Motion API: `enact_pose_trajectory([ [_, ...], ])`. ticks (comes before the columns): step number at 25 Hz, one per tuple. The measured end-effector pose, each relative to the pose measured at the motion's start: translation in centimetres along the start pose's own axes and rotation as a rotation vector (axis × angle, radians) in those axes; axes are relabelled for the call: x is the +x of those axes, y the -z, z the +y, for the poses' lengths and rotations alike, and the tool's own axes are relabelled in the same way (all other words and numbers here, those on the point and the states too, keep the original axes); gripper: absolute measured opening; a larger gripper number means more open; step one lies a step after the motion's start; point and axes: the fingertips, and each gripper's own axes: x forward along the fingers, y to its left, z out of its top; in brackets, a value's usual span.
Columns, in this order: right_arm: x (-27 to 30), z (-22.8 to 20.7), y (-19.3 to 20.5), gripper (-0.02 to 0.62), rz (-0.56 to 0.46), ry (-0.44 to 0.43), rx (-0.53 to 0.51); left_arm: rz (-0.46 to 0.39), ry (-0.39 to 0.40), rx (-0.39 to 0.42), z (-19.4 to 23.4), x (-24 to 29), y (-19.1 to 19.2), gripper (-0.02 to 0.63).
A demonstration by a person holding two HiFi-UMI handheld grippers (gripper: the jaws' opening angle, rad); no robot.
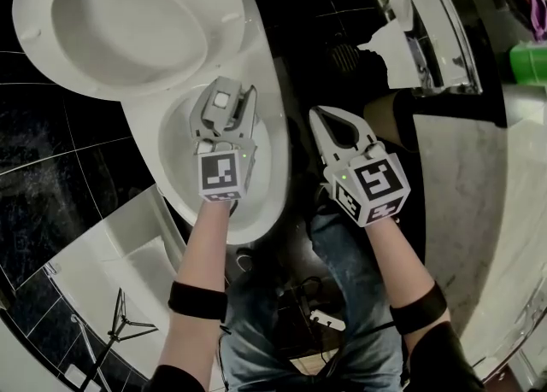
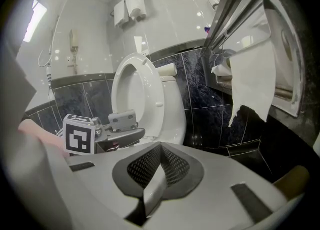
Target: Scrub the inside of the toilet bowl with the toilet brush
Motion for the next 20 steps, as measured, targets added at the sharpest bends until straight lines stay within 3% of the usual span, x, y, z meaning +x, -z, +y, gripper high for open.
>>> enact_pose_trajectory([
  [6, 1.0, 0.5, 0.1, 0.005, 0.005, -0.017, -0.009, -0.015, -0.013, 0.06, 1.8, 0.9, -0.5, 0.247],
  [14, 2.0, 2.4, 0.1, 0.005, 0.015, -0.036, -0.022, -0.011, -0.076, 0.156, 7.4, -0.7, -0.6, 0.246],
  [20, 2.7, 4.3, 0.0, 0.005, 0.019, -0.055, -0.03, 0.037, -0.125, 0.147, 11.1, -4.8, 1.2, 0.247],
])
